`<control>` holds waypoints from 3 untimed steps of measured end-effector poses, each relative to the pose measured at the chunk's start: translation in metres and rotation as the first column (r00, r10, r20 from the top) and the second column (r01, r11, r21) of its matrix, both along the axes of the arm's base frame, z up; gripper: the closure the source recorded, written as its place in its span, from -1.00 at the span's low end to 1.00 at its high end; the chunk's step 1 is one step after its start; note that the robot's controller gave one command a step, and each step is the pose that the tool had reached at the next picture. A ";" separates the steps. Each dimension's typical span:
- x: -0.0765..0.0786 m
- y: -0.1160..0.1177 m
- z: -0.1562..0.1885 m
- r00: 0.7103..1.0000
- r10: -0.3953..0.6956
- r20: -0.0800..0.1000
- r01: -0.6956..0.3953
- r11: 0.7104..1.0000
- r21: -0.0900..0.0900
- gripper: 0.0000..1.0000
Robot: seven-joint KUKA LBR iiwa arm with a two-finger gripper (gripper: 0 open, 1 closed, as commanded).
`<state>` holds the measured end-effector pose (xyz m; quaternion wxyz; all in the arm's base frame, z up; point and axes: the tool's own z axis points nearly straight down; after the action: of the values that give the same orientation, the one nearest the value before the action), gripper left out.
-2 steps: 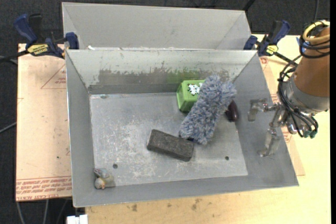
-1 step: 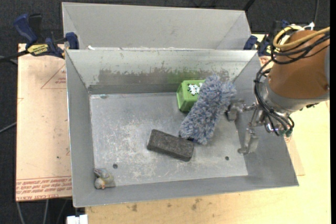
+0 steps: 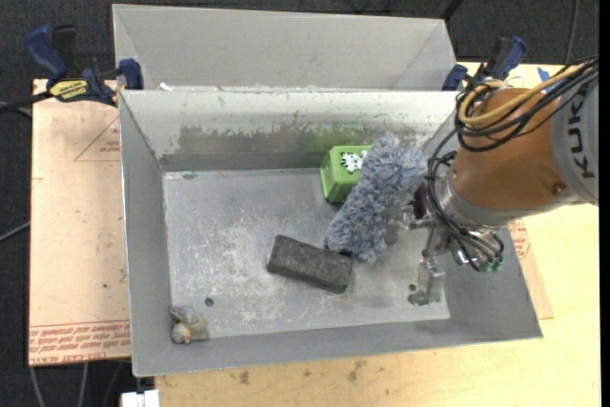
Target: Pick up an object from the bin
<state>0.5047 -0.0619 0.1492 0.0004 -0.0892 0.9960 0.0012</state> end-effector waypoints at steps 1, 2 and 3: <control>0.013 0.007 -0.027 0.995 -0.098 0.001 0.098 0.995 -0.001 -1.00; 0.039 0.058 -0.064 0.995 -0.100 0.003 0.100 0.995 -0.003 -1.00; 0.026 0.091 -0.074 1.000 -0.021 -0.003 0.021 1.000 0.000 -1.00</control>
Offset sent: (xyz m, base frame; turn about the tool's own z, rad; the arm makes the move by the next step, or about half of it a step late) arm 0.0477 0.0804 -0.0792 0.0857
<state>0.5310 0.0288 0.0750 -0.0012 -0.0786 0.9969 0.0013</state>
